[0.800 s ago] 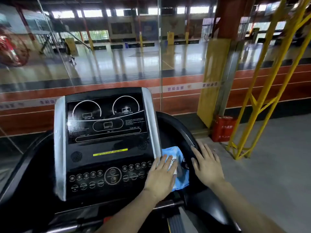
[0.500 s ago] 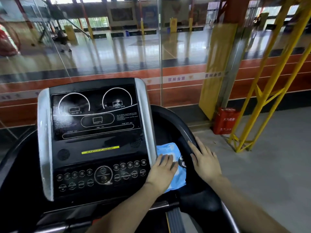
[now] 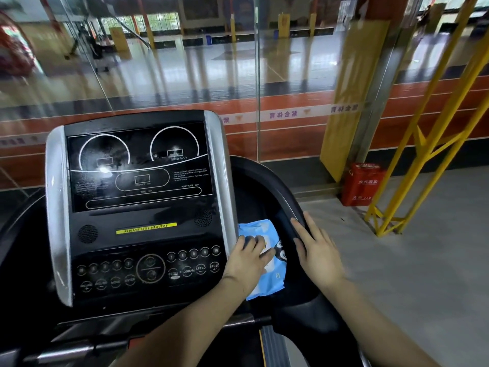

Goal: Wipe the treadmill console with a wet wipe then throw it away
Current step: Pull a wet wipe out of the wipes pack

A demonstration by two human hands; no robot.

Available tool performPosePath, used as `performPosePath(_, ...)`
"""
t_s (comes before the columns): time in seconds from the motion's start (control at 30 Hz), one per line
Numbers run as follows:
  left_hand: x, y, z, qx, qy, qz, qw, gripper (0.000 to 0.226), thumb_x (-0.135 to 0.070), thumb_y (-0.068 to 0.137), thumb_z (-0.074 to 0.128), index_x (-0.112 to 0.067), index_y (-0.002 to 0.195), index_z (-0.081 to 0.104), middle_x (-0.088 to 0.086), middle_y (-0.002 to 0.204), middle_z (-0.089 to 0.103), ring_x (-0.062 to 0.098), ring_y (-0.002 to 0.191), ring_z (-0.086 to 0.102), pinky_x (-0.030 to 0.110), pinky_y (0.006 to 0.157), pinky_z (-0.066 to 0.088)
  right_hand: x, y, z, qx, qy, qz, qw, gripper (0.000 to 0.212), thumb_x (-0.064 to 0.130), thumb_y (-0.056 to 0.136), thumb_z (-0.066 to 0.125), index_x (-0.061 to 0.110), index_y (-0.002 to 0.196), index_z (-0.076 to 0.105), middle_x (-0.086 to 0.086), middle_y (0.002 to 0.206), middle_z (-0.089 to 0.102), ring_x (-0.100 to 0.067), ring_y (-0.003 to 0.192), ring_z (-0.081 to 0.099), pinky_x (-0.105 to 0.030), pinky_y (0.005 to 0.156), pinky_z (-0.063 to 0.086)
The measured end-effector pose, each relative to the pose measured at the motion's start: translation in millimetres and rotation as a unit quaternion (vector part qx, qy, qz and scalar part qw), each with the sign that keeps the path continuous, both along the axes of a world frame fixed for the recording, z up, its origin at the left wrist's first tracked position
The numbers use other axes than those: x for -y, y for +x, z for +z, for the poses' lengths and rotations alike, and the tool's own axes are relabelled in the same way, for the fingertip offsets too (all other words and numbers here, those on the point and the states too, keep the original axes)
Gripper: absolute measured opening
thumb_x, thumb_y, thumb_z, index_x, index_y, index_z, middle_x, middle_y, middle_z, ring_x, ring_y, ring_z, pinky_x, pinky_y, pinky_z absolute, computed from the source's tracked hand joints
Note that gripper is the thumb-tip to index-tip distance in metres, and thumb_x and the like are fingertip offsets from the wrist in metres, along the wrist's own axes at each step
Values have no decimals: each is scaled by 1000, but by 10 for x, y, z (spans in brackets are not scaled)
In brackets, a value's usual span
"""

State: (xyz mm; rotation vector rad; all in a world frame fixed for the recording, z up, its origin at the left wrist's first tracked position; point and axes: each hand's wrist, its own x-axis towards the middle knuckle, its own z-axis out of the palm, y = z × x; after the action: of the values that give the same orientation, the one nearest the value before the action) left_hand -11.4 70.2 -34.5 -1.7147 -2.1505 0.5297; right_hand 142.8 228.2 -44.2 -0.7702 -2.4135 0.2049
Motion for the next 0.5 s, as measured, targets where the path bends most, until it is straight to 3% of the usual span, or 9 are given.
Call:
performPosePath(0.23, -16, -14, 179, 35, 8, -2, 999, 64, -54, 102, 49, -28, 156, 26, 16, 151, 41, 36, 133, 49, 57, 124, 14, -23, 12, -21, -17, -7, 9, 1000, 57, 21, 100, 65, 30, 154, 50, -6, 165, 41, -31, 118, 63, -47, 91, 58)
performPosePath(0.37, 103, -12, 217, 38, 28, -16, 999, 63, -56, 98, 56, -26, 150, 39, 14, 146, 52, 37, 142, 43, 61, 127, 0, -29, 9, -30, -12, -15, 16, 1000, 57, 23, 101, 64, 30, 155, 49, -6, 166, 39, -31, 126, 59, -50, 94, 58)
performPosePath(0.5, 403, -39, 244, 34, 76, -5, 997, 60, -53, 95, 62, -20, 143, 53, 7, 145, 60, 34, 150, 40, 65, 124, 3, 10, 6, 20, 1, 18, 15, 1000, 48, 22, 98, 68, 23, 145, 60, -10, 164, 42, -35, 138, 51, -53, 100, 51)
